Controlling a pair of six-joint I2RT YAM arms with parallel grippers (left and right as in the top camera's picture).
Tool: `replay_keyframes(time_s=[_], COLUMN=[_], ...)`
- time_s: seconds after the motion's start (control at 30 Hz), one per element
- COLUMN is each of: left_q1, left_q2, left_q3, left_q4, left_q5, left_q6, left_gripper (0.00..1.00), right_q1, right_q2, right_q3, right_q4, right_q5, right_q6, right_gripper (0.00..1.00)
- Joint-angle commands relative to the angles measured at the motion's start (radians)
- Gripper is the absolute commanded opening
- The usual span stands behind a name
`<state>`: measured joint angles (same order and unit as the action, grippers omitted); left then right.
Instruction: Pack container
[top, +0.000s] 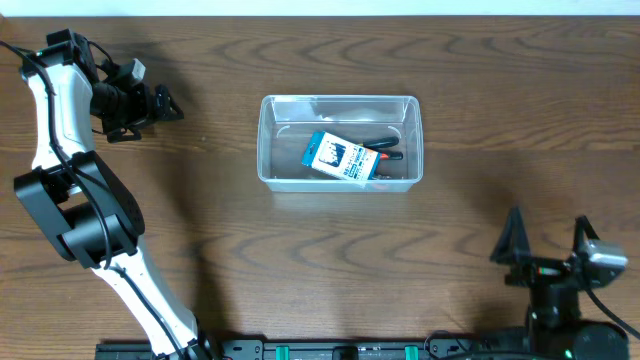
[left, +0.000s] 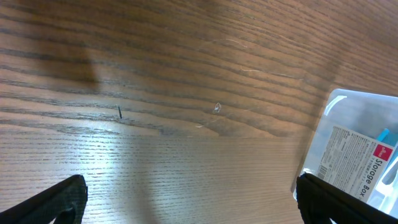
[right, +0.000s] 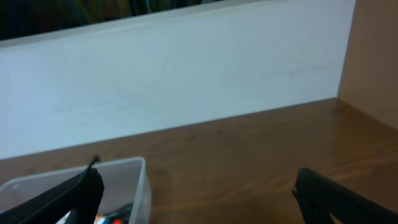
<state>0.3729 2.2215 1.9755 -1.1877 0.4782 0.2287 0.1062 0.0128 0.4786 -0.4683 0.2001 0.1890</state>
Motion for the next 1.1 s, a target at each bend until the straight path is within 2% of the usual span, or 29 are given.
replay_keyframes(time_s=[0.0, 0.43, 0.73, 1.07], left_q1=[0.002, 0.002, 0.002, 0.002], left_q2=[-0.03, -0.03, -0.03, -0.03], left_q3=[0.02, 0.02, 0.02, 0.02], left_q4=[-0.002, -0.003, -0.002, -0.003], left_q5=[-0.005, -0.005, -0.005, -0.005], left_q6=[0.001, 0.001, 0.001, 0.001], left_gripper=[0.98, 0.98, 0.98, 0.98], right_q1=[0.01, 0.01, 0.009, 0.01], right_q2=[-0.007, -0.007, -0.007, -0.007], right_q3=[-0.084, -0.365, -0.474, -0.473], right_q4=[0.074, 0.347, 0.411, 0.395], right_q5=[0.009, -0.127, -0.182, -0.182], right_q6=[-0.014, -0.015, -0.011, -0.074], right_gripper=[0.99, 0.99, 0.99, 0.99])
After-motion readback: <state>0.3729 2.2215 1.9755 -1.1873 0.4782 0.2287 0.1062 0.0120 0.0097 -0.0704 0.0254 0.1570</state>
